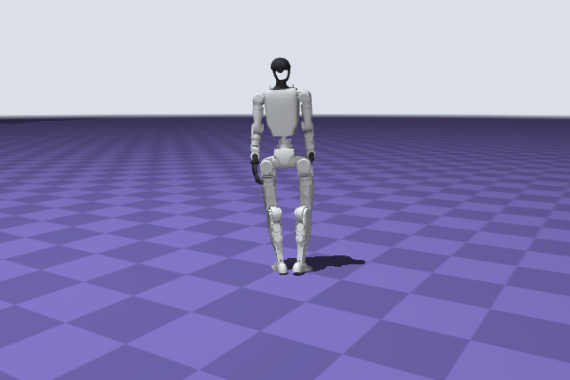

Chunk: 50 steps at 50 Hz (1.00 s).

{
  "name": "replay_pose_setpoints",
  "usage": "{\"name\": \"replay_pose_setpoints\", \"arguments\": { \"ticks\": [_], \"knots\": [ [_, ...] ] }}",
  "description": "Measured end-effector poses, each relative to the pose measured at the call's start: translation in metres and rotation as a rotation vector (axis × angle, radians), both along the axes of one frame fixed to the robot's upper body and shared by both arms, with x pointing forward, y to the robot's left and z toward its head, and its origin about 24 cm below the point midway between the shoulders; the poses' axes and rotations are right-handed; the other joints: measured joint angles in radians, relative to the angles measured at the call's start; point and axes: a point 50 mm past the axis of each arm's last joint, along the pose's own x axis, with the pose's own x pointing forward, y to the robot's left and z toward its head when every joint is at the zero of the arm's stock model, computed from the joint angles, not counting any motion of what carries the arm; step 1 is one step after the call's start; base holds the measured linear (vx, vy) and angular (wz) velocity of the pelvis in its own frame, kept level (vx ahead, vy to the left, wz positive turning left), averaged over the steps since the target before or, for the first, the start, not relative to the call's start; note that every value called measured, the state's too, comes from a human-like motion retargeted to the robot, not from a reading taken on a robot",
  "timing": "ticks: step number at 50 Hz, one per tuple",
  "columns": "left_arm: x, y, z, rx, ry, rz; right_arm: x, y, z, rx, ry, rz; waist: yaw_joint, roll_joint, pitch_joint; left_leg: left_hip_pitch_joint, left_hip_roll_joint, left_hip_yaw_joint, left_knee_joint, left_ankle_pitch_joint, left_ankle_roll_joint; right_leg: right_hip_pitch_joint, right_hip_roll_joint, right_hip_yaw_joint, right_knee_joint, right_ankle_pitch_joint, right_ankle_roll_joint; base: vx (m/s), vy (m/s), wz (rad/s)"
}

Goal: In place motions

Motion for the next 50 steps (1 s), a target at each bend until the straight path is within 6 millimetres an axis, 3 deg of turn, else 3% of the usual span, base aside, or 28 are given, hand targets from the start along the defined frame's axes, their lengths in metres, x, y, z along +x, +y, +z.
{"name": "replay_pose_setpoints", "arguments": {
  "ticks": [2,3,5,7,9,14,18,20,22,25,27,28,30,32,34,35,37,40,45,47,50],
  "knots": [
    [0.047,-0.003,-0.007,-0.004,-0.111,-0.097,-0.032,-0.022,-0.004,-0.081,0.080,-0.037,-0.041,0.035,-0.010,-0.009,-0.007,-0.041,-0.098,0.014,0.026,-0.100,-0.020,-0.028,0.168,0.137,0.017,0.05,-0.15,0.41],
    [0.079,-0.003,-0.008,-0.007,-0.191,-0.147,-0.042,-0.031,-0.004,-0.115,0.104,-0.066,-0.023,0.047,0.008,-0.020,0.019,-0.033,-0.114,0.025,0.013,-0.186,-0.047,0.005,0.318,0.224,0.040,-0.20,-0.18,-0.09],
    [0.142,-0.006,-0.005,-0.026,-0.372,-0.238,-0.063,-0.050,-0.003,-0.182,0.158,-0.140,-0.046,0.050,0.064,-0.018,0.024,-0.060,-0.146,0.044,0.014,-0.358,-0.125,0.042,0.622,0.292,0.029,-0.24,-0.14,0.30],
    [0.196,-0.010,0.005,-0.080,-0.543,-0.307,-0.094,-0.067,0.001,-0.240,0.252,-0.226,-0.096,0.074,0.099,-0.025,0.031,-0.102,-0.155,0.058,0.027,-0.422,-0.140,0.040,0.761,0.236,0.024,-0.07,-0.05,1.27],
    [0.237,-0.017,0.018,-0.123,-0.674,-0.357,-0.128,-0.077,0.007,-0.280,0.372,-0.314,-0.186,0.114,0.131,-0.035,0.053,-0.184,-0.159,0.074,0.036,-0.491,-0.178,-0.008,0.896,0.197,0.021,0.00,0.01,1.45],
    [0.293,-0.042,0.044,-0.092,-0.942,-0.371,-0.209,-0.090,0.031,-0.405,0.634,-0.515,-0.194,0.105,0.122,-0.044,0.045,-0.198,-0.156,0.077,0.047,-0.592,-0.208,0.022,1.014,0.162,0.013,0.11,-0.04,0.20],
    [0.304,-0.048,0.052,-0.104,-1.036,-0.379,-0.238,-0.086,0.041,-0.467,0.708,-0.584,-0.157,0.084,0.123,-0.014,0.036,-0.169,-0.164,0.071,0.044,-0.505,-0.194,0.024,0.914,0.167,0.014,0.03,0.02,-0.28],
    [0.291,-0.046,0.044,-0.109,-1.000,-0.389,-0.240,-0.083,0.042,-0.455,0.717,-0.584,-0.129,0.076,0.115,0.007,0.030,-0.142,-0.173,0.068,0.037,-0.423,-0.167,0.027,0.808,0.176,0.019,0.07,0.10,-0.63],
    [0.266,-0.041,0.031,-0.108,-0.918,-0.381,-0.234,-0.080,0.039,-0.426,0.709,-0.561,-0.096,0.067,0.095,0.025,0.022,-0.110,-0.182,0.062,0.028,-0.321,-0.133,0.030,0.651,0.196,0.029,0.09,0.13,-0.71],
    [0.207,-0.034,0.007,-0.103,-0.737,-0.329,-0.212,-0.079,0.030,-0.401,0.662,-0.488,-0.070,0.055,0.046,0.032,-0.004,-0.081,-0.176,0.038,0.016,-0.146,-0.096,0.014,0.314,0.222,0.105,0.06,0.19,-0.46],
    [0.151,-0.027,-0.007,-0.096,-0.568,-0.265,-0.185,-0.077,0.021,-0.396,0.601,-0.403,-0.066,0.058,0.014,0.028,-0.005,-0.061,-0.141,0.014,0.005,-0.039,-0.052,-0.004,0.119,0.005,0.089,0.02,0.29,-0.38],
    [0.119,-0.023,-0.011,-0.091,-0.470,-0.226,-0.169,-0.074,0.016,-0.384,0.565,-0.351,-0.071,0.055,0.002,0.027,-0.007,-0.050,-0.111,0.005,0.003,-0.007,-0.028,-0.014,0.040,-0.040,0.047,0.05,0.28,-0.57],
    [0.055,-0.017,-0.012,-0.080,-0.272,-0.141,-0.124,-0.063,0.006,-0.324,0.465,-0.251,-0.053,0.027,-0.030,-0.017,-0.015,0.006,0.008,0.046,0.008,-0.001,-0.027,0.006,-0.077,0.020,0.015,-0.15,0.26,-1.11],
    [0.015,-0.014,-0.006,-0.058,-0.132,-0.059,-0.046,-0.039,0.000,-0.195,0.273,-0.180,0.001,0.001,-0.015,-0.201,0.072,0.067,0.330,0.225,0.025,-0.049,-0.098,0.096,-0.061,0.015,0.071,-0.69,0.16,-1.12],
    [-0.014,-0.007,0.001,-0.003,-0.039,0.021,0.033,-0.005,0.008,-0.053,0.035,-0.119,0.003,-0.004,0.068,-0.387,0.145,-0.024,0.659,0.337,0.086,-0.053,-0.090,0.087,-0.062,0.037,0.063,-0.72,-0.05,-0.24],
    [-0.029,-0.001,0.005,0.022,-0.001,0.059,0.069,0.013,0.018,0.019,-0.081,-0.082,0.026,-0.007,0.108,-0.477,0.148,-0.096,0.796,0.335,0.102,-0.054,-0.080,0.102,-0.061,0.052,0.059,-0.55,-0.12,-0.73],
    [-0.058,0.006,0.016,-0.003,0.084,0.087,0.127,0.034,0.044,0.137,-0.278,-0.003,0.086,-0.030,0.180,-0.603,0.236,-0.077,1.067,0.237,0.120,-0.022,-0.058,0.133,-0.068,0.063,0.023,-0.37,-0.10,-0.98],
    [-0.091,0.006,0.030,-0.031,0.238,0.045,0.186,0.049,0.086,0.194,-0.543,0.053,0.199,-0.046,0.245,-0.770,0.289,-0.086,1.286,0.176,0.142,-0.005,-0.055,0.175,-0.051,0.076,-0.012,-0.17,-0.02,-0.70],
    [-0.116,-0.011,0.040,-0.009,0.254,0.186,0.224,0.058,0.123,0.190,-0.777,0.106,0.254,-0.074,0.230,-0.897,0.264,-0.088,1.329,0.123,0.107,-0.014,-0.077,0.201,-0.054,0.084,-0.023,-0.01,0.01,-0.20],
    [-0.115,-0.025,0.039,-0.022,0.250,0.273,0.222,0.059,0.122,0.192,-0.767,0.144,0.233,-0.062,0.212,-0.858,0.261,-0.081,1.280,0.118,0.108,-0.007,-0.069,0.192,-0.068,0.084,-0.018,0.04,0.00,0.14],
    [-0.106,-0.035,0.034,-0.016,0.242,0.347,0.204,0.058,0.104,0.185,-0.694,0.140,0.179,-0.040,0.165,-0.729,0.240,-0.073,1.140,0.129,0.103,0.003,-0.048,0.157,-0.094,0.079,-0.009,0.14,-0.03,0.53]
  ]
}}
